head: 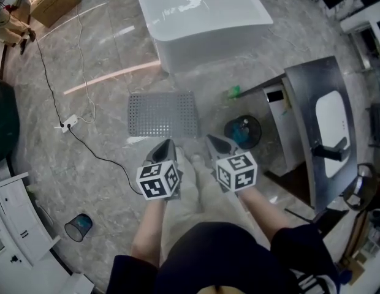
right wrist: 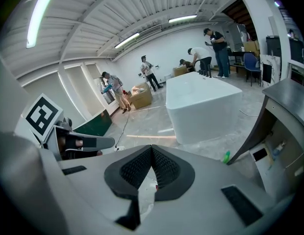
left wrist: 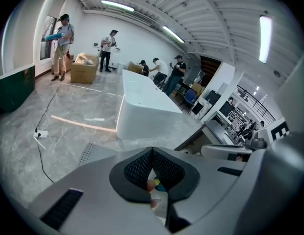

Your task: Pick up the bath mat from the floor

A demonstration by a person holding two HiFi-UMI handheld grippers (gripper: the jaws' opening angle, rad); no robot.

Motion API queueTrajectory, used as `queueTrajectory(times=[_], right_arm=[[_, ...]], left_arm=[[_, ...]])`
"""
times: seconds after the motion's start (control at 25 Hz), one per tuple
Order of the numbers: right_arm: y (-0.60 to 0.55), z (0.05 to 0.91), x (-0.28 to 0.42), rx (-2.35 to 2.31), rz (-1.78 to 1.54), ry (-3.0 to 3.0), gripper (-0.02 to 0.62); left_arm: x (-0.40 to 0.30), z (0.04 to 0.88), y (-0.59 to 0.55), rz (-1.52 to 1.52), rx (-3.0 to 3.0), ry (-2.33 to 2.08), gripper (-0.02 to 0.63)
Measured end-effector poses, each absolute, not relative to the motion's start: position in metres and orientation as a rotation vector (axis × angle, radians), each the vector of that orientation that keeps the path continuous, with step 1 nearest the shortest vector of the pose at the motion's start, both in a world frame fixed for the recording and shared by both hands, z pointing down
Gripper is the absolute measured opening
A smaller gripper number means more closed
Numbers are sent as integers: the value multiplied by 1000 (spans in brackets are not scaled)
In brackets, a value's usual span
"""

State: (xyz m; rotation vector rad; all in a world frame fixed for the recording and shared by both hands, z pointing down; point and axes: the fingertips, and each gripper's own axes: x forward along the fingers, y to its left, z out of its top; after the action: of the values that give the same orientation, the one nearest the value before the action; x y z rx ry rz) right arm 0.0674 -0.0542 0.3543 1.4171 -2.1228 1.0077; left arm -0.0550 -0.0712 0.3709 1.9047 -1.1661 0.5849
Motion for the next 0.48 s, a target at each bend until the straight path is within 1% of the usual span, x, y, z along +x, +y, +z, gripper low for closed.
queueTrajectory(times=[0.48], right_arm=[[-84, 457, 74, 1432, 1091, -1981, 12]], left_arm=[[-59, 472, -100, 691, 1851, -1116, 0]])
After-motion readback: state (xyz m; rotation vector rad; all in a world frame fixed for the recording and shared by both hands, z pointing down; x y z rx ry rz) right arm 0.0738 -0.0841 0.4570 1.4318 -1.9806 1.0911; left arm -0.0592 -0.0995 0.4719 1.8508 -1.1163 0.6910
